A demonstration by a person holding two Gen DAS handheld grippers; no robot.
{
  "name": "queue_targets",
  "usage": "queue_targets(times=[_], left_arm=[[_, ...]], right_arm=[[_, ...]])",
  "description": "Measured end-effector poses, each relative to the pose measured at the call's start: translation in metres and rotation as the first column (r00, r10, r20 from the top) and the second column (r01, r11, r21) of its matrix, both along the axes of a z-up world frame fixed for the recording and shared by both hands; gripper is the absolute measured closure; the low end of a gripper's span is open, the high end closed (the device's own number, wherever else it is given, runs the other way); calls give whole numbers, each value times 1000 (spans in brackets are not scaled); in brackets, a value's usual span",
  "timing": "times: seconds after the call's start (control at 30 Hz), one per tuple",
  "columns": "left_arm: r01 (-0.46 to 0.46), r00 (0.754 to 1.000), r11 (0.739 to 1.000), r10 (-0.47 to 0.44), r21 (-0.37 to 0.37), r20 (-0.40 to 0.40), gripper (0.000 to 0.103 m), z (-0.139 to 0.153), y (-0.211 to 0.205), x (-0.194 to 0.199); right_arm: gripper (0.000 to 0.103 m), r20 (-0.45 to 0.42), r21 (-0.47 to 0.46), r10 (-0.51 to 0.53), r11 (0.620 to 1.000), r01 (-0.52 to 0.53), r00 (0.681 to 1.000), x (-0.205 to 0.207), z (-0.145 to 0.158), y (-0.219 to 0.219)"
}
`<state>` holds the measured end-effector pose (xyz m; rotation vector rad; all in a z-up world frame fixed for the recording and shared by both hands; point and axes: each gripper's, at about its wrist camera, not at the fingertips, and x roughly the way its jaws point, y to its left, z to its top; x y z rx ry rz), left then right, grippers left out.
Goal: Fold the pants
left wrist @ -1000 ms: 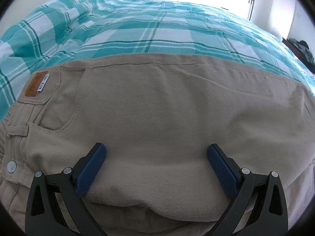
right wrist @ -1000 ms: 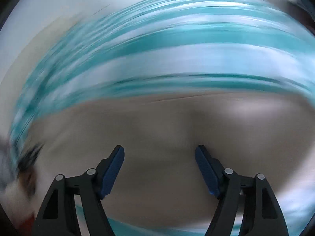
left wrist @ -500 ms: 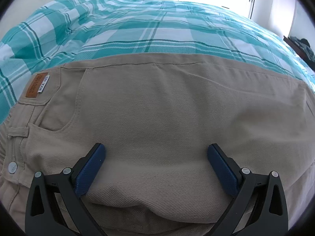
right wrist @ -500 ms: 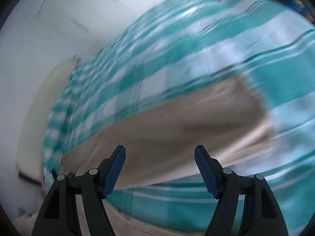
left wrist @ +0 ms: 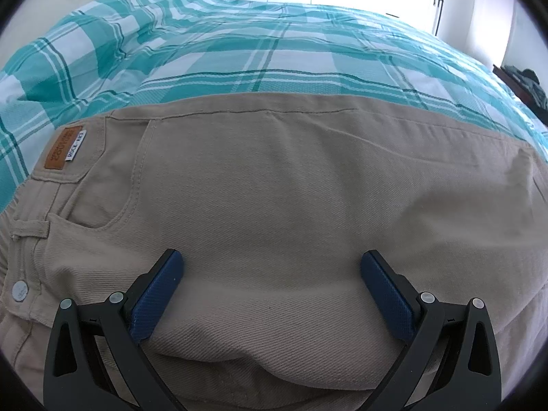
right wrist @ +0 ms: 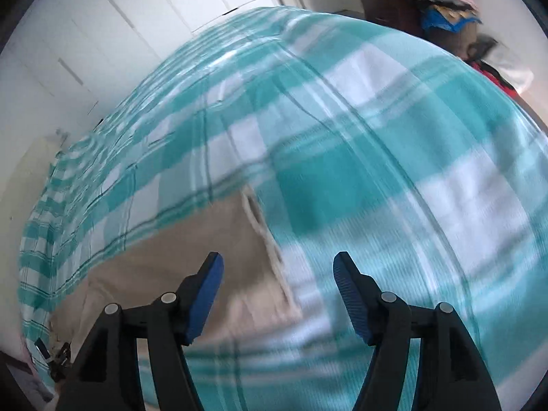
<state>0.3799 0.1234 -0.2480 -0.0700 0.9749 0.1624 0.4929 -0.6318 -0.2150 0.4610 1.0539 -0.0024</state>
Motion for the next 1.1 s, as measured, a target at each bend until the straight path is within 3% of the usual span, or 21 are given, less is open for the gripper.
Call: queue_targets(times=[0.13, 0.17, 0.2, 0.23, 0.27, 0.3, 0.4, 0.53, 0.57, 0.63, 0.77, 0.9, 1.0, 1.1], left_arm=[[0, 1000, 1000, 0, 2, -1, 1, 0, 0, 0], [0, 1000, 1000, 0, 1, -1, 1, 0, 0, 0], [0, 1000, 1000, 0, 1, -1, 1, 0, 0, 1], [0, 1000, 1000, 0, 0, -1, 1, 0, 0, 0], [0, 1000, 1000, 0, 0, 0, 1, 0, 0, 0], [0, 1000, 1000, 0, -1, 0, 1, 0, 0, 0], [0, 1000, 1000, 0, -3, 2, 1, 0, 0, 0], [0, 1000, 1000, 0, -1, 1, 1, 0, 0, 0], [0, 1000, 1000, 0, 0, 0, 1, 0, 0, 1], [0, 1000, 1000, 0, 2, -3, 1, 0, 0, 1], [-1, 1000, 1000, 1, 15, -14, 1, 0, 0, 2], [-2, 1000, 1000, 2, 31, -18, 1, 2, -2, 2], [-1, 1000, 1000, 2, 17, -21, 1, 4, 0, 1], [2, 999, 1000, -3, -5, -52, 1, 12, 2, -1]], right_arm=[[37, -57, -66, 46, 997, -50, 997, 47, -18, 16], [42, -60, -58, 63, 996, -67, 996, 55, -21, 24], [52, -63, -45, 94, 994, -97, 994, 54, -23, 33], [86, -75, -56, 119, 991, -124, 990, 49, -19, 32], [100, -99, -115, 141, 982, -152, 985, 51, -19, 43], [100, -91, -172, 167, 968, -181, 982, 47, -13, 54], [100, 29, -200, 290, 939, -278, 957, 10, 26, 76], [100, 206, -218, 467, 879, -425, 860, -76, 85, 94], [100, 216, -239, 507, 856, -458, 834, -106, 94, 94], [100, 187, -270, 541, 831, -487, 820, -149, 94, 89], [100, 51, -261, 483, 851, -456, 874, -203, 57, 46], [100, -76, -272, 315, 906, -324, 946, -223, 14, 3], [88, -44, -283, 130, 949, -137, 991, -234, 21, -23], [64, 27, -276, 64, 960, -54, 998, -242, 42, -17]])
